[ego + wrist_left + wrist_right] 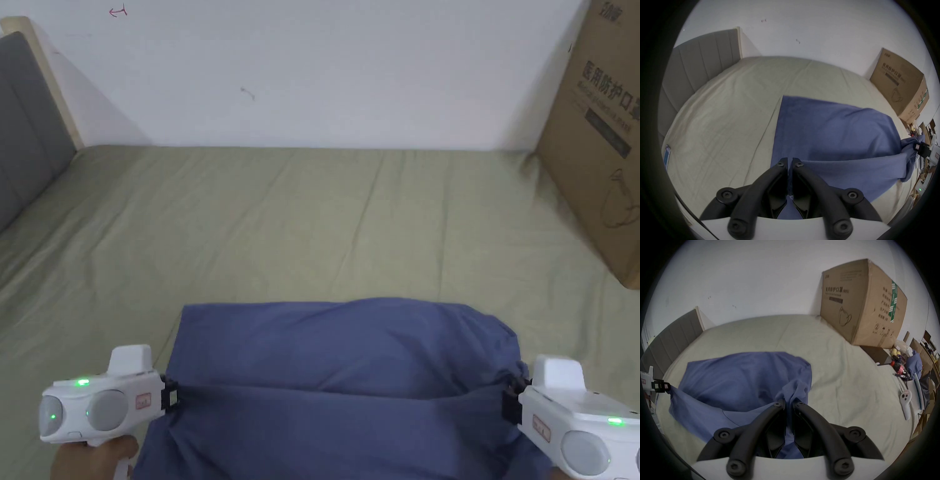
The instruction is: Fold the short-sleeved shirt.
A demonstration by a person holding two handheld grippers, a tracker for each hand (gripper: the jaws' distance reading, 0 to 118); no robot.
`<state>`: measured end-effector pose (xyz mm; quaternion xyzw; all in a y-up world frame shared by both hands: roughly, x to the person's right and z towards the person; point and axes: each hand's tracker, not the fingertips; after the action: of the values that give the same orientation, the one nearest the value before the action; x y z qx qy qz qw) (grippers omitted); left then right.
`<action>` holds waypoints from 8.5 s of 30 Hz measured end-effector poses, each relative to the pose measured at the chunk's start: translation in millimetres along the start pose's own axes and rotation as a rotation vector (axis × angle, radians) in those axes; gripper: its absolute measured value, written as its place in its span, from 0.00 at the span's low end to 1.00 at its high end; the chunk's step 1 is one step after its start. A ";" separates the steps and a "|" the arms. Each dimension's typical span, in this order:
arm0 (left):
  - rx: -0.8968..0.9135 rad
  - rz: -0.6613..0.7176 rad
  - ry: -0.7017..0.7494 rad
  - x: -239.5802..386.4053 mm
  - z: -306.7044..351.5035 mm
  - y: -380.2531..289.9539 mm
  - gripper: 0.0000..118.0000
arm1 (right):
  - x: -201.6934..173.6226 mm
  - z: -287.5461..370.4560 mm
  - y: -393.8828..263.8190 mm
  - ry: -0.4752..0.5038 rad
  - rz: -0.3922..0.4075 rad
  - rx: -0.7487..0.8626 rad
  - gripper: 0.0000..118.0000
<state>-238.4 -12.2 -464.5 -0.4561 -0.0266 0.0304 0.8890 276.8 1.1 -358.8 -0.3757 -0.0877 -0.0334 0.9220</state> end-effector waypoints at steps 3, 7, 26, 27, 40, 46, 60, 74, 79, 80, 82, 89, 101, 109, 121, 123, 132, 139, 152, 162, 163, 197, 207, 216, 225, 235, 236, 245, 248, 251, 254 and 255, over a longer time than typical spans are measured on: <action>-0.044 -0.005 0.021 -1.4 -23.5 -7.2 0.01 | 3.3 -32.1 -9.6 -0.006 -0.005 -0.067 0.04; -0.071 -0.006 0.035 -2.1 -35.2 -15.7 0.01 | -3.1 -43.8 -19.0 -0.012 0.002 -0.122 0.04; 0.534 0.045 -0.065 39.6 200.3 12.6 0.94 | -16.3 193.4 56.0 0.107 0.015 0.458 0.82; 0.582 0.032 -0.054 42.2 214.1 8.6 0.94 | -18.6 208.8 56.0 0.096 0.017 0.498 0.82; 0.769 -0.106 -0.021 71.6 263.7 -45.4 0.00 | -42.2 281.6 16.8 -0.009 0.064 0.677 0.00; 0.676 -0.106 -0.032 67.6 252.4 -49.0 0.00 | -43.7 276.8 18.5 0.012 0.072 0.659 0.00; 0.072 0.103 0.003 0.8 89.6 -38.8 0.68 | -41.5 217.3 23.7 0.013 0.061 0.534 0.00; -0.132 0.031 0.050 -9.6 12.0 -83.1 0.25 | -32.5 159.9 12.7 -0.006 0.026 0.385 0.00; -0.086 -0.015 0.029 -1.9 24.4 -80.9 0.04 | -15.5 129.9 -1.5 0.000 -0.068 0.263 0.03; -0.066 -0.026 0.020 -0.5 28.6 -78.2 0.04 | -12.4 118.4 -5.3 -0.004 -0.082 0.203 0.09; -0.050 -0.030 0.009 -2.4 36.4 -75.0 0.04 | -5.6 94.1 -18.2 -0.013 -0.099 0.096 0.52; 0.008 0.015 -0.033 -6.7 60.2 -57.4 0.04 | -3.2 31.7 -72.9 -0.027 -0.154 -0.177 0.76; 0.018 0.095 -0.048 -15.2 73.2 -63.0 0.04 | 3.0 71.2 -76.2 0.116 -0.191 -0.076 0.08; 0.030 0.145 -0.068 -42.9 112.5 -93.8 0.03 | 25.4 132.7 -99.1 0.148 -0.150 -0.040 0.08; -0.148 0.139 -0.007 -46.0 94.9 -180.0 0.03 | 21.0 115.0 -178.9 0.100 -0.155 -0.258 0.09; -0.132 0.143 0.002 -43.4 94.6 -180.8 0.04 | 17.5 116.5 -174.9 0.092 -0.159 -0.256 0.09; -0.048 0.140 -0.028 -21.9 148.7 -136.9 0.82 | 5.1 171.9 -113.7 0.078 -0.130 -0.077 0.67; 0.472 0.060 -0.094 27.8 256.6 -67.4 0.89 | -12.9 255.5 -17.0 0.084 -0.064 0.379 0.73; 0.796 -0.070 -0.061 78.9 287.4 -50.9 0.00 | -46.8 293.8 6.8 -0.041 0.020 0.669 0.00; 0.585 -0.043 -0.112 61.1 229.7 -18.6 0.00 | -47.4 262.3 16.1 -0.018 0.032 0.614 0.00; 0.539 -0.046 -0.130 55.8 218.2 -9.2 0.00 | -47.6 257.4 18.7 -0.021 0.036 0.605 0.00; -0.030 -0.164 -0.002 27.6 -60.9 64.1 0.01 | -1.2 20.9 47.7 -0.063 -0.065 0.142 0.15; 0.058 -0.100 -0.072 15.3 -4.5 65.9 0.01 | 28.7 -98.2 49.1 0.016 -0.028 -0.178 0.82; 0.043 -0.076 -0.067 13.4 -4.8 58.9 0.01 | 14.6 -108.6 37.2 0.106 0.004 -0.205 0.04; 0.061 -0.027 -0.046 2.7 31.9 33.0 0.01 | 16.7 19.7 41.8 0.137 -0.008 0.030 0.04; 0.088 0.019 -0.074 -25.4 110.3 -28.9 0.01 | 30.4 156.1 -16.8 0.207 -0.020 0.143 0.04; 0.077 0.018 -0.074 -26.9 113.8 -39.1 0.01 | 29.7 163.6 -28.3 0.208 -0.022 0.144 0.04; -0.033 0.000 -0.039 -39.4 107.7 -124.6 0.01 | 24.0 165.6 -130.4 0.154 -0.069 -0.005 0.04; -0.046 -0.010 -0.031 -44.3 101.2 -146.1 0.01 | 21.1 152.9 -154.6 0.121 -0.077 -0.059 0.04; -0.067 -0.009 -0.023 -45.9 95.1 -162.1 0.01 | 20.4 139.1 -171.1 0.101 -0.097 -0.112 0.04; -0.068 -0.015 -0.011 -43.7 93.2 -169.7 0.01 | 21.9 134.7 -177.1 0.094 -0.131 -0.131 0.04; -0.062 -0.014 -0.004 -41.9 95.0 -168.7 0.01 | 21.9 136.5 -175.6 0.096 -0.137 -0.131 0.04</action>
<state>-282.4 -36.8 -272.9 -0.4832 -0.0327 0.0243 0.8745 257.3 -29.1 -138.2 -0.4262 -0.0664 -0.1199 0.8942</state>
